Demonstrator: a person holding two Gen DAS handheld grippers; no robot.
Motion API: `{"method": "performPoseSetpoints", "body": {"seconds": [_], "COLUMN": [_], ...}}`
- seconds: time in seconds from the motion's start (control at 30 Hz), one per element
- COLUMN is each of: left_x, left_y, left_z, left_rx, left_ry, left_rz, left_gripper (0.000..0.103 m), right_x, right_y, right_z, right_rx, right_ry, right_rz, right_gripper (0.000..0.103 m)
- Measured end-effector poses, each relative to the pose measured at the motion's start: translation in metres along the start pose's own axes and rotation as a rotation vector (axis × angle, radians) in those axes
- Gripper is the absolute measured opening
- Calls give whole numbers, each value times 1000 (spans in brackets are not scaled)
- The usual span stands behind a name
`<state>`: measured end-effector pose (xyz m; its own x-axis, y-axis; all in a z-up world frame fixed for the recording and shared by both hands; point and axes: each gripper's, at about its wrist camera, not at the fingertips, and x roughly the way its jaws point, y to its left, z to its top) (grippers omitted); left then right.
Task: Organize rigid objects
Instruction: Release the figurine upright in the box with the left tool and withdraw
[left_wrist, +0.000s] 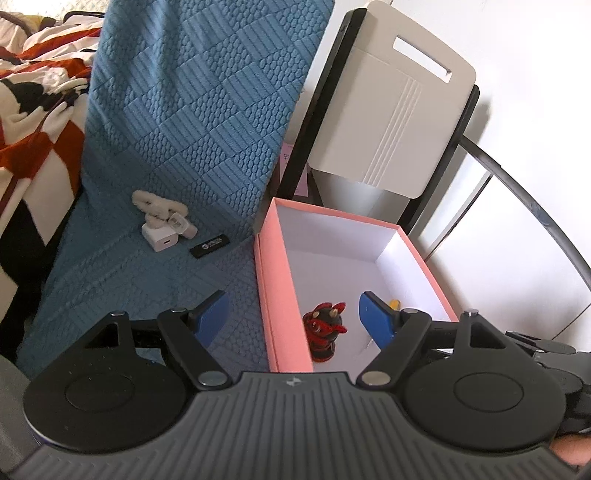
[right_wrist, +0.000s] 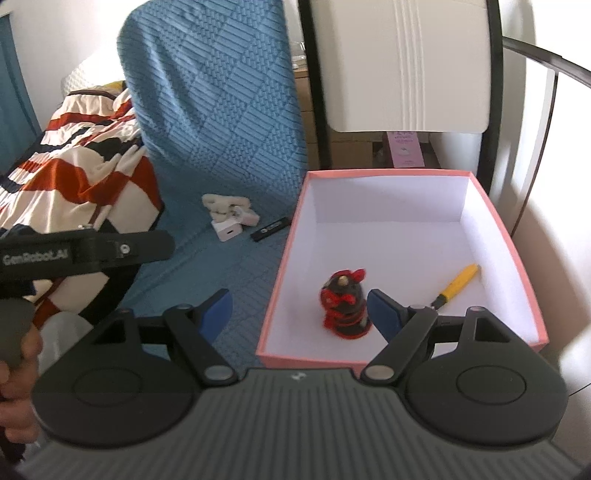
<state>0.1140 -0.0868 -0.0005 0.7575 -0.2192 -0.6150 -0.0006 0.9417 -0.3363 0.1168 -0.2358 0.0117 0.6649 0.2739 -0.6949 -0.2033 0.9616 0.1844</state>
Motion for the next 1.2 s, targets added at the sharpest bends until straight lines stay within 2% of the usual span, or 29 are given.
{"method": "performPoseSetpoints", "body": {"seconds": [0.33,0.5,0.57,0.73,1.03,1.2], "left_x": [-32,-42,-45,-46,-51,-37], "left_y": [17,32,39,54,60,71], "left_z": [-27,-40,-45,-57,-75,-74], "left_rx": [61,38,25,2,64,56], "left_ry": [-44,-58,-71,-60,-57,-40], "left_rz": [32,37,45,67,101,99], "left_gripper": [81,81,81,81,81,81], "right_x": [-7,-11,-16,-17,-9,0], "right_y": [27,39,45,51,62,65], "right_z": [-29,-44,-51,-62,-78,-80], "right_rx": [-2,2,-14,-17,-12,-1], "right_ry": [-30,-42,-74,-85,-61,-58], "right_rz": [-6,-2,-27,-33,-28,-33], "right_gripper": [82,82,82,82,82,82]}}
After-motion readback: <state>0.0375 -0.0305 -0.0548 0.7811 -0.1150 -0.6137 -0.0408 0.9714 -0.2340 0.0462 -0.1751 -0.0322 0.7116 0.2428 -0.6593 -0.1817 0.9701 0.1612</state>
